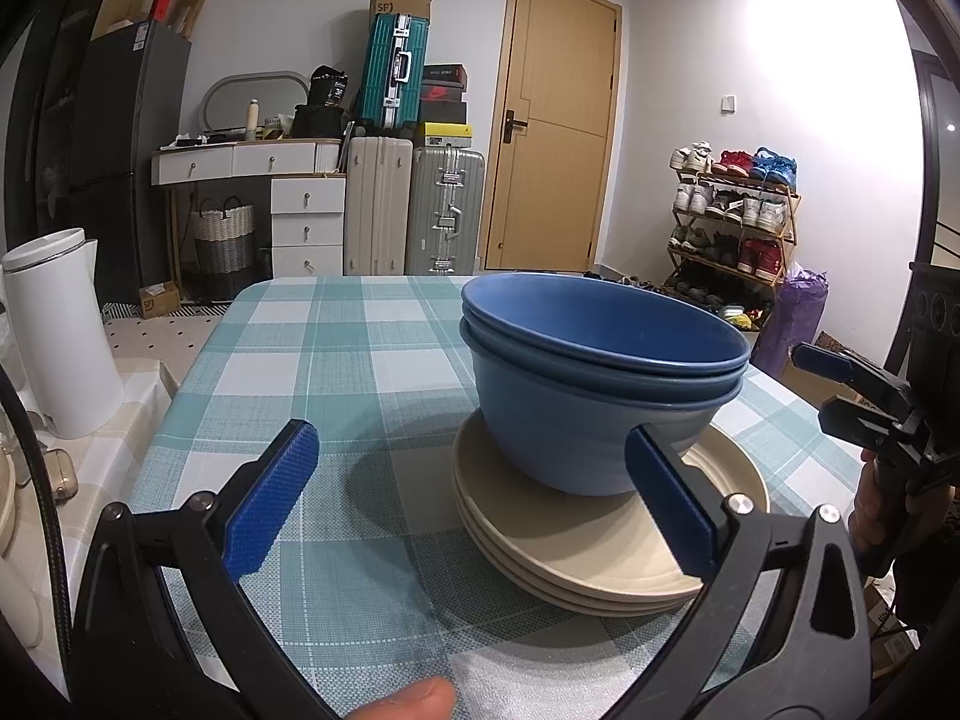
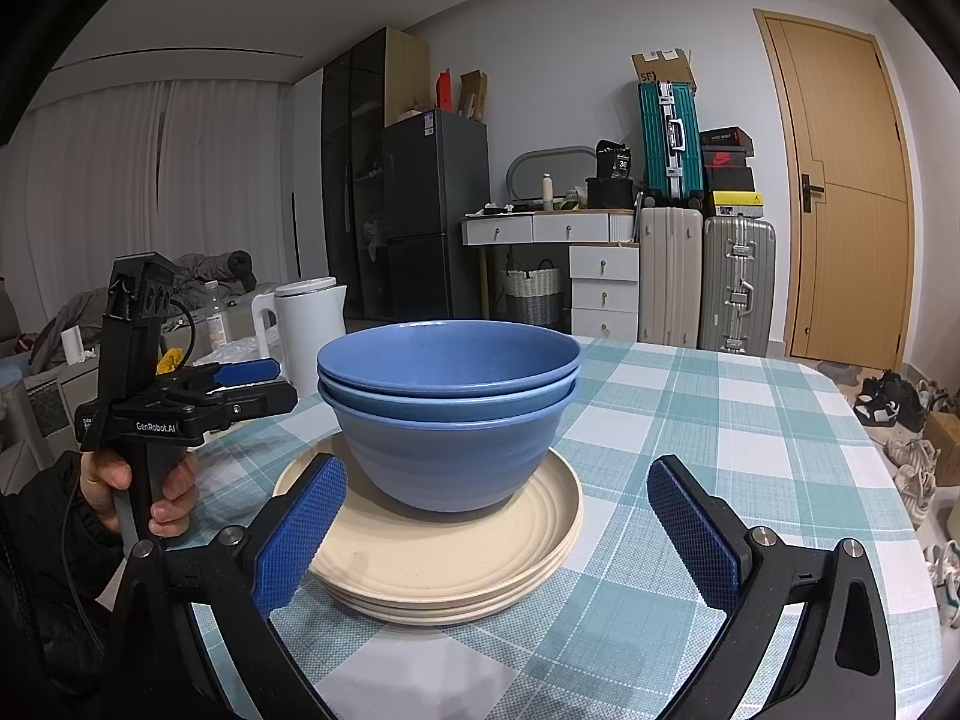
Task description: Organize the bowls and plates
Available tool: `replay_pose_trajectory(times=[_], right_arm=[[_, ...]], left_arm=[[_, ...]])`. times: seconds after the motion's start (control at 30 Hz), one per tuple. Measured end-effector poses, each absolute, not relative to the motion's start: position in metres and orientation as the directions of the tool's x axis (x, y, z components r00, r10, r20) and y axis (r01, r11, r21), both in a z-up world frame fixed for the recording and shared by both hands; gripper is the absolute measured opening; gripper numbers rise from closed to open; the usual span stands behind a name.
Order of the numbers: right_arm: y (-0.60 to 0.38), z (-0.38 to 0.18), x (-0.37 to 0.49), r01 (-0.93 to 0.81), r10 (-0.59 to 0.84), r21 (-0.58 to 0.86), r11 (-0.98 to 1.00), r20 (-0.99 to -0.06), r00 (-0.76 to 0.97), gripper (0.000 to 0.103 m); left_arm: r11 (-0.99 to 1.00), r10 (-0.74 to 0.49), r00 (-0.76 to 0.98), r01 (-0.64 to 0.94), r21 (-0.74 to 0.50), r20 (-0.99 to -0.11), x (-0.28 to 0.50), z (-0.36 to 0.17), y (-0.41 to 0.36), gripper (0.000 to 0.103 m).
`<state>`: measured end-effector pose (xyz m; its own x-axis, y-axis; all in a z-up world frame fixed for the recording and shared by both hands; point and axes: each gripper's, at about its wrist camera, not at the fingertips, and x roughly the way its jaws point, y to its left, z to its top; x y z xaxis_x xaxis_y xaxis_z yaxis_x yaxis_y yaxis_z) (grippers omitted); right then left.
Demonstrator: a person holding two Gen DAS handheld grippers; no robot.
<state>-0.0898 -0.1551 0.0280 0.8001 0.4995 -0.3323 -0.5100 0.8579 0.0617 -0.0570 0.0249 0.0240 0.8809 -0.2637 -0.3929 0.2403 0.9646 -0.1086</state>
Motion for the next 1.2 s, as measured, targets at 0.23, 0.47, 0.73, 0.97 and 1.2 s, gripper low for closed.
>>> replay_pose_trajectory(times=[0.23,0.47,0.73,0.97,1.2], right_arm=[[-0.1553,0.0283,-0.0898,-0.509,0.499,0.062,0.858,-0.332,0.801,0.102],[-0.1552,0.0281,-0.0898,-0.51,0.499,0.062,0.858,-0.332,0.8,0.102],[-0.1553,0.0283,-0.0897,-0.51,0.499,0.063,0.858,-0.333,0.8,0.102],[-0.1556,0.0288,-0.0897,-0.51,0.5,0.064,0.858,-0.333,0.8,0.102],[-0.1555,0.029,-0.0896,-0.51,0.499,0.063,0.858,-0.333,0.8,0.102]], left_arm=[[0.965,-0.264,0.881,0.24,-0.109,-0.392,-0.0567,0.0235,0.0243,0.102],[0.965,-0.264,0.881,0.24,-0.109,-0.392,-0.0571,0.0243,0.0251,0.102],[0.965,-0.264,0.881,0.24,-0.11,-0.393,-0.0568,0.0239,0.0249,0.102],[0.965,-0.263,0.881,0.239,-0.11,-0.393,-0.0571,0.0243,0.0253,0.102],[0.964,-0.265,0.884,0.241,-0.109,-0.385,-0.06,0.0222,0.0233,0.102]])
